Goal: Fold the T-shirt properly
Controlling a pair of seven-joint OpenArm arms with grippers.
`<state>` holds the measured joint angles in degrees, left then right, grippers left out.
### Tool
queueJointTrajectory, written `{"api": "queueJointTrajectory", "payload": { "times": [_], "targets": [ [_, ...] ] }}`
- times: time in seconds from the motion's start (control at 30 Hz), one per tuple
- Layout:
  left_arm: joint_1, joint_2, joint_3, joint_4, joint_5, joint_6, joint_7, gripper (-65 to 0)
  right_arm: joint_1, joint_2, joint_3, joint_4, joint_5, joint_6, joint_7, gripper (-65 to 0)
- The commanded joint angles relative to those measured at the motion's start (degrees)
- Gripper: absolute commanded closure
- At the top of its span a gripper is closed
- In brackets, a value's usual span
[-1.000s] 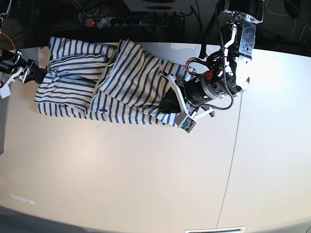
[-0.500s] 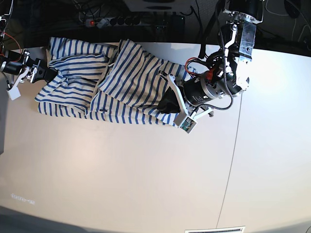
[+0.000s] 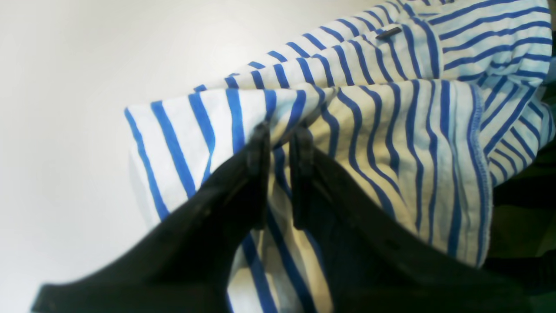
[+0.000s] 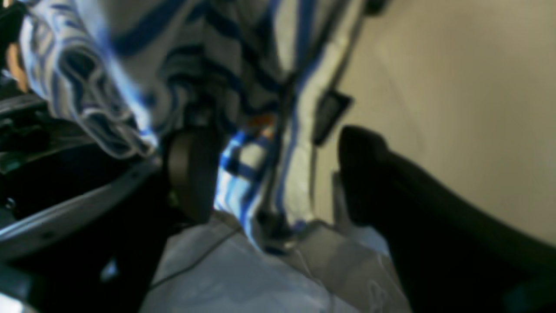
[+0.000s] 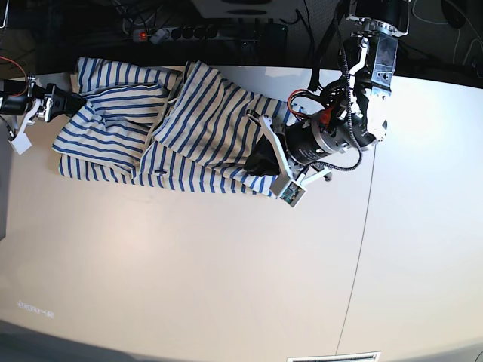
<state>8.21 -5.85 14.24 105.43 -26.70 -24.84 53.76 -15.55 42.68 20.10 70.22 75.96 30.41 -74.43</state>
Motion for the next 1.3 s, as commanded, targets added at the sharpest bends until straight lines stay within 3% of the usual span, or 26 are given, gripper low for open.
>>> {"api": "queueJointTrajectory", "payload": {
  "times": [0.0, 0.33, 0.57, 0.7, 0.9, 1.27],
  "targets": [
    [-0.72, 0.13, -0.02, 1.03, -0.98, 0.15, -0.92, -8.4, -0.2, 1.77, 0.09, 0.04, -2.51, 3.91, -0.92, -44.1],
    [-0.7, 0.13, -0.02, 1.03, -0.98, 0.17, -0.81, -8.4, -0.2, 2.05, 0.0, 0.04, -3.26, 4.2, -2.78, -44.1],
    [-0.72, 0.13, -0.02, 1.03, -0.98, 0.15, -0.81, -8.4, -0.17, 2.45, 0.02, 0.04, 0.24, 4.35, -5.57, -44.1],
    [-0.72, 0.13, -0.02, 1.03, -0.98, 0.15, -0.83, -8.4, -0.17, 5.42, 0.02, 0.04, 8.63, 4.33, -5.57, -44.1],
    [-0.7, 0.13, -0.02, 1.03, -0.94, 0.15, -0.81, -8.4, 0.39, 9.79, 0.31, 0.07, 9.04, 4.35, -5.57, -44.1],
    [-0.68, 0.42, 0.0, 1.03, -0.9, 0.15, -0.81, -8.4, 3.32, 6.64, 0.55, 0.17, 9.04, 4.31, -5.57, -44.1]
  ]
}}
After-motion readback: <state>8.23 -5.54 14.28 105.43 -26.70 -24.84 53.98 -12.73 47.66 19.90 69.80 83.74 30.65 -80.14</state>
